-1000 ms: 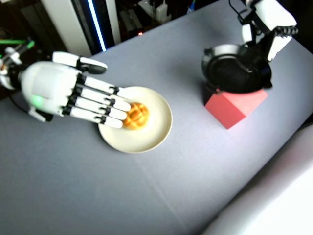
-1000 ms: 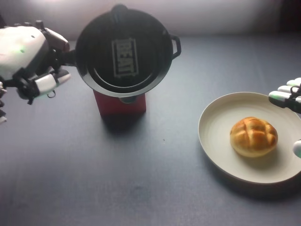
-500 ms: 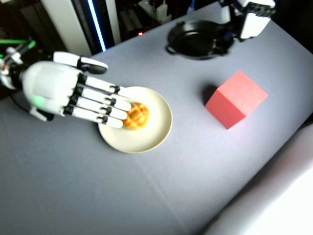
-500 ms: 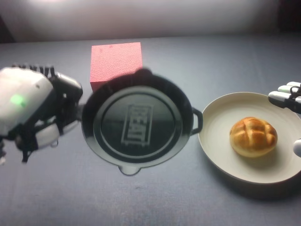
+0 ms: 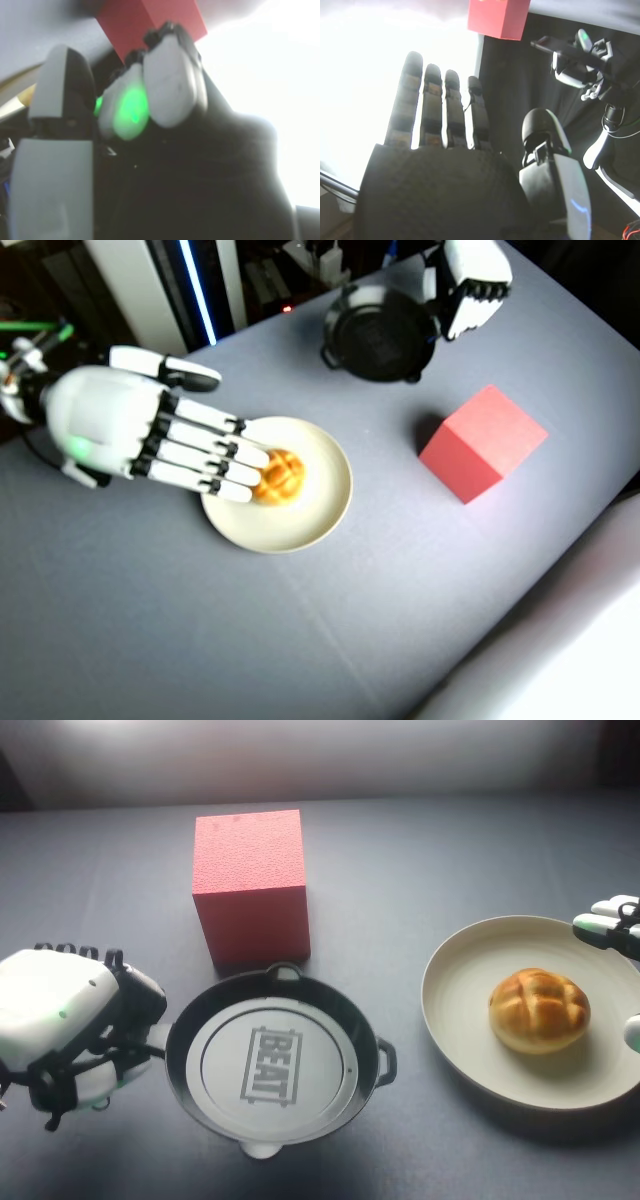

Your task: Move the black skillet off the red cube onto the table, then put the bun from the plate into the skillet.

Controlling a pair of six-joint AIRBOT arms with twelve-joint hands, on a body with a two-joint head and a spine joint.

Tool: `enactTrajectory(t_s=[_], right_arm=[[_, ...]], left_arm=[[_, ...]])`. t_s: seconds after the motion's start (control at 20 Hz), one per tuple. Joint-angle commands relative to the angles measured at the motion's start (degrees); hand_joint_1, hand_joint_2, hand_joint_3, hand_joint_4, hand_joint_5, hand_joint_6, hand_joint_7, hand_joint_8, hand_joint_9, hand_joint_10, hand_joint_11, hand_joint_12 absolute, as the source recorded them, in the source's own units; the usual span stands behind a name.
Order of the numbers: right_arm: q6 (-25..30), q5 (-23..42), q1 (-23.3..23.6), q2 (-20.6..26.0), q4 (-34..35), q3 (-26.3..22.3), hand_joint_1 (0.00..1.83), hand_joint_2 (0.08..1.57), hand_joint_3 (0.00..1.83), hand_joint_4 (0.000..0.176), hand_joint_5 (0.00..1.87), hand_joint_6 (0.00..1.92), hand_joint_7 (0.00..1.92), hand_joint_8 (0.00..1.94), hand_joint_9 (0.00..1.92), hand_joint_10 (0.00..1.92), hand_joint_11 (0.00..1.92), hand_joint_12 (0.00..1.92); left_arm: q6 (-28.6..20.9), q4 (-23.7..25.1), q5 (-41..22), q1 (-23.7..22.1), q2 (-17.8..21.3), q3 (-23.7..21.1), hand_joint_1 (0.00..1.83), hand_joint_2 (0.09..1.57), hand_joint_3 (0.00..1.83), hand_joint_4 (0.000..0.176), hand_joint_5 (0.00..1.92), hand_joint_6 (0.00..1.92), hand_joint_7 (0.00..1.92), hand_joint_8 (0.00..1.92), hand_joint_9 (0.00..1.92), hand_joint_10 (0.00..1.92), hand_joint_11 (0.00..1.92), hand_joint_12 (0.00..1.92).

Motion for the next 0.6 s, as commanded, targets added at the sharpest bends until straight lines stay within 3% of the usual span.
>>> enactTrajectory(t_s=[0.0, 0.05, 0.1, 0.15, 0.2, 0.25, 0.3, 0.35, 0.45, 0.5, 0.55], right_arm=[[0.54, 6.89, 0.16, 0.1, 0.7, 0.25, 0.0, 1.32, 0.0, 0.034, 0.25, 0.01, 0.21, 0.0, 0.23, 0.01, 0.3, 0.04], [0.54, 6.89, 0.16, 0.1, 0.7, 0.24, 0.0, 1.33, 0.0, 0.031, 0.25, 0.0, 0.21, 0.0, 0.22, 0.0, 0.3, 0.04], [0.54, 6.89, 0.16, 0.1, 0.7, 0.21, 0.0, 1.33, 0.0, 0.031, 0.25, 0.0, 0.21, 0.0, 0.22, 0.0, 0.28, 0.03], [0.54, 6.88, 0.16, 0.1, 0.71, 0.19, 0.0, 1.34, 0.0, 0.038, 0.25, 0.0, 0.21, 0.0, 0.21, 0.0, 0.29, 0.03], [0.54, 6.88, 0.16, 0.1, 0.72, 0.19, 0.0, 1.34, 0.0, 0.038, 0.25, 0.0, 0.21, 0.0, 0.21, 0.0, 0.29, 0.03], [0.54, 6.88, 0.16, 0.1, 0.72, 0.19, 0.0, 1.34, 0.01, 0.035, 0.25, 0.0, 0.21, 0.0, 0.21, 0.0, 0.29, 0.03], [0.54, 6.89, 0.16, 0.1, 0.72, 0.19, 0.0, 1.35, 0.01, 0.045, 0.24, 0.0, 0.2, 0.0, 0.22, 0.0, 0.29, 0.03], [0.65, 6.91, 0.16, 0.11, 0.72, 0.19, 0.0, 1.34, 0.0, 0.034, 0.24, 0.0, 0.21, 0.0, 0.22, 0.0, 0.3, 0.04], [0.79, 7.05, 0.16, 0.11, 0.7, 0.19, 0.03, 1.34, 0.0, 0.032, 0.23, 0.0, 0.2, 0.0, 0.22, 0.0, 0.3, 0.03], [0.81, 7.12, 0.16, 0.11, 0.7, 0.23, 0.03, 1.34, 0.0, 0.032, 0.23, 0.0, 0.2, 0.0, 0.22, 0.0, 0.3, 0.03], [0.85, 7.12, 0.17, 0.12, 0.7, 0.43, 0.08, 1.34, 0.0, 0.031, 0.22, 0.0, 0.2, 0.0, 0.21, 0.0, 0.29, 0.03]], left_arm=[[0.56, 0.49, -5.69, -0.66, 0.01, 0.31, 1.21, 1.07, 0.0, 0.0, 0.95, 1.92, 0.91, 1.92, 1.07, 1.92, 1.17, 1.92], [0.97, 0.21, -5.02, -0.67, -0.04, 0.4, 1.22, 1.06, 0.0, 0.0, 0.79, 1.92, 0.7, 1.92, 0.82, 1.92, 0.9, 1.92], [1.08, 0.06, -4.62, -0.66, -0.1, 0.45, 1.22, 1.05, 0.0, 0.0, 0.71, 1.92, 0.58, 1.92, 0.67, 1.92, 0.74, 1.92], [1.23, -0.09, -4.31, -0.6, -0.18, 0.46, 1.1, 1.05, 0.0, 0.019, 0.55, 1.65, 0.39, 1.8, 0.42, 1.81, 0.39, 1.92], [1.23, -0.11, -4.21, -0.53, -0.18, 0.45, 1.1, 1.05, 0.0, 0.019, 0.55, 1.65, 0.39, 1.8, 0.42, 1.81, 0.39, 1.92], [1.23, -0.11, -4.1, -0.42, -0.18, 0.38, 1.08, 1.05, 0.0, 0.028, 0.51, 1.54, 0.35, 1.67, 0.36, 1.66, 0.26, 1.83], [1.23, -0.11, -4.07, -0.36, -0.18, 0.34, 0.95, 1.19, 0.01, 0.129, 0.68, 1.42, 0.29, 1.47, 0.3, 1.47, 0.12, 1.69], [1.23, -0.11, -4.27, -0.21, -0.16, 0.23, 0.91, 1.1, 0.0, 0.042, 0.44, 0.95, 0.24, 1.03, 0.23, 1.02, 0.0, 1.4], [1.22, -0.09, -4.97, 0.1, 0.13, -0.19, 0.88, 1.09, 0.0, 0.025, 0.43, 0.61, 0.29, 0.72, 0.28, 0.69, 0.0, 1.16], [1.22, 0.04, -5.46, 0.21, 0.33, -0.45, 0.88, 1.09, 0.0, 0.025, 0.43, 0.61, 0.29, 0.72, 0.28, 0.69, 0.0, 1.16], [1.22, 0.62, -6.62, 0.34, 0.87, -1.05, 0.88, 1.09, 0.0, 0.015, 0.45, 0.46, 0.32, 0.58, 0.31, 0.57, 0.0, 1.12]])
